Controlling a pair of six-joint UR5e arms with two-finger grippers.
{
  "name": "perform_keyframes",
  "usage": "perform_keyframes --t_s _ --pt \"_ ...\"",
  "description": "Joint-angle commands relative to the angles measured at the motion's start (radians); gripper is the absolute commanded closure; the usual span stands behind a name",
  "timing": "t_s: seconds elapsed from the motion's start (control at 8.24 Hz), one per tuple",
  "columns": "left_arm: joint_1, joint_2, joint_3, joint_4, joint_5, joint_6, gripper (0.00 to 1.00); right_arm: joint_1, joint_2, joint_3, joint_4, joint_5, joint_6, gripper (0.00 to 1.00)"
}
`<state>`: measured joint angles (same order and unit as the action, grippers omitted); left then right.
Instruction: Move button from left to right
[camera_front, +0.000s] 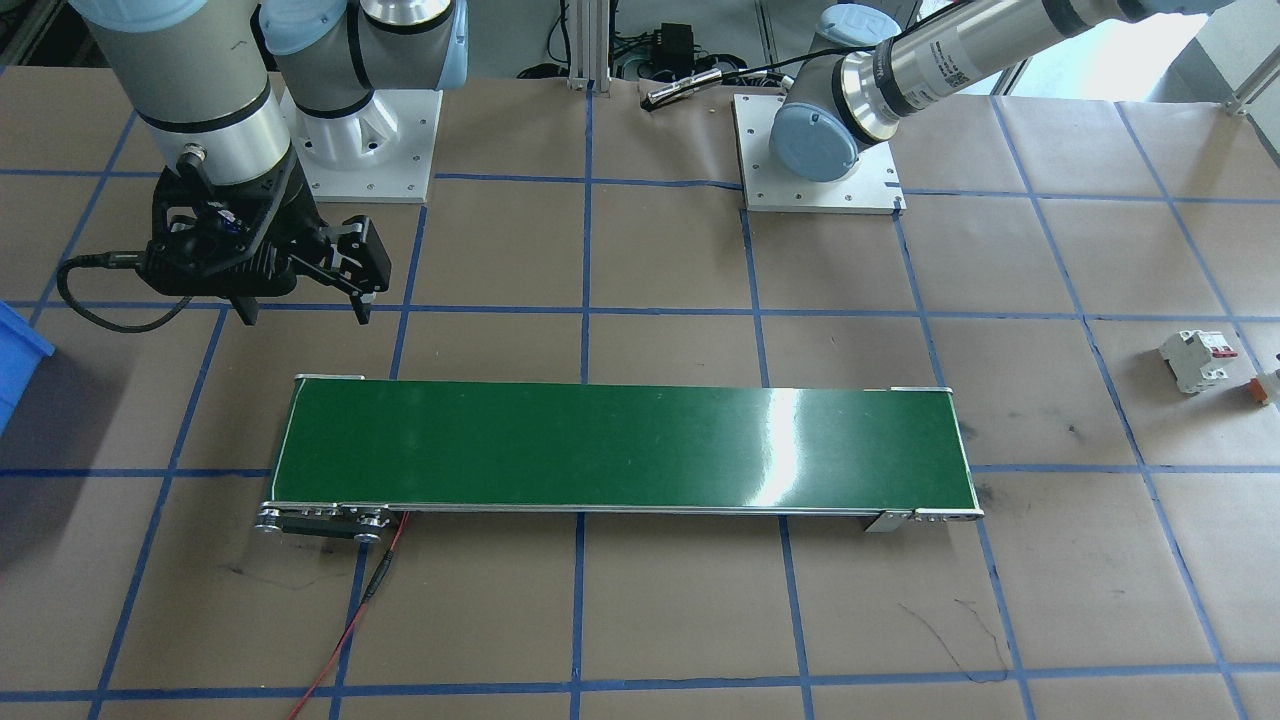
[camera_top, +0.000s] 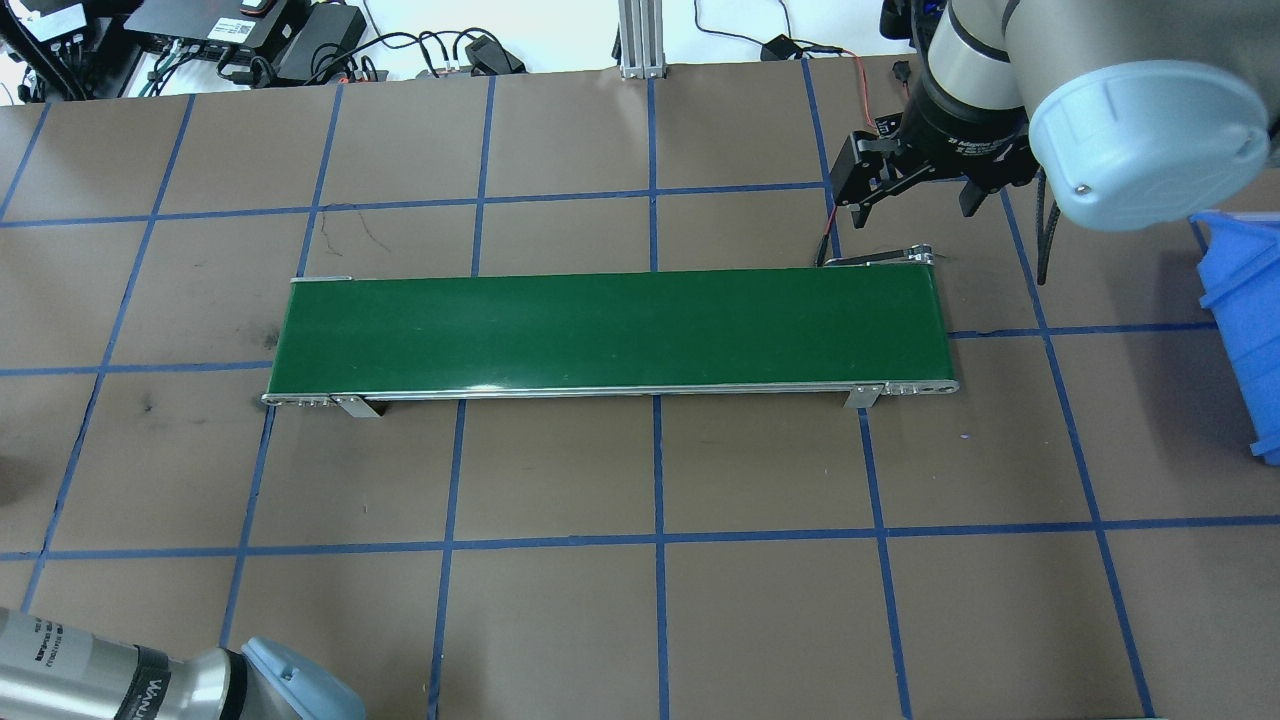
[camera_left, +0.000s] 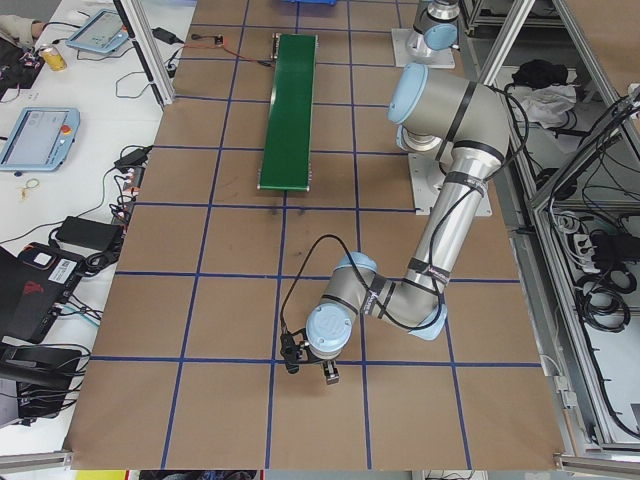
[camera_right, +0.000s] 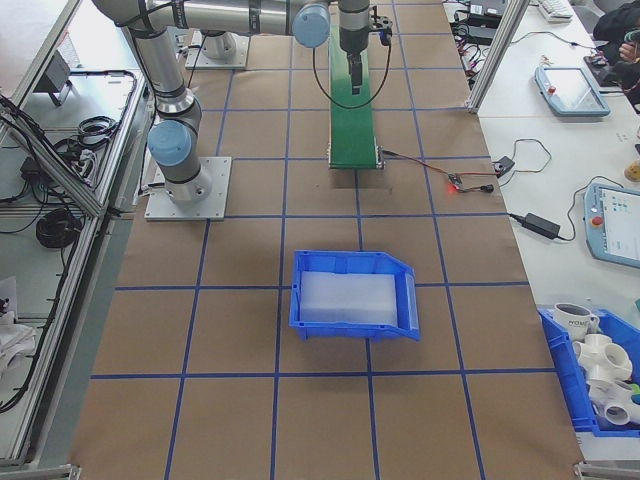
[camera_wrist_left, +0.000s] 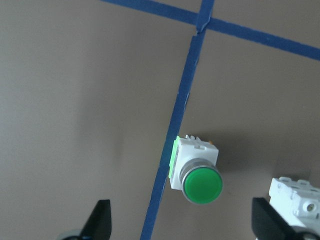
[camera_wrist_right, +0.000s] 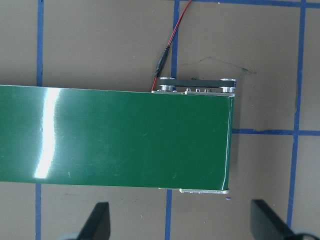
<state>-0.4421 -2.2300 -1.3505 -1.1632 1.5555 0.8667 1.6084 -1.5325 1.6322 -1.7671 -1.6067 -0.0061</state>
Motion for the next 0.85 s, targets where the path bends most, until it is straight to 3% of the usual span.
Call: perform_keyframes --t_s 0.0,0.61,0.73 --pt "-0.003 -0.040 0.001 0.069 -0.003 0.003 0.00 -0.001 0.000 0.000 0.000 0.001 0.000 0.00" --pt "-0.009 -0.056 -0.001 0.059 -0.002 0.001 0.01 -0.001 0.000 0.000 0.000 0.001 0.000 0.00" --pt "-0.009 -0.062 -0.001 0.059 0.002 0.005 0.19 0.001 0.000 0.000 0.000 0.001 0.000 0.00"
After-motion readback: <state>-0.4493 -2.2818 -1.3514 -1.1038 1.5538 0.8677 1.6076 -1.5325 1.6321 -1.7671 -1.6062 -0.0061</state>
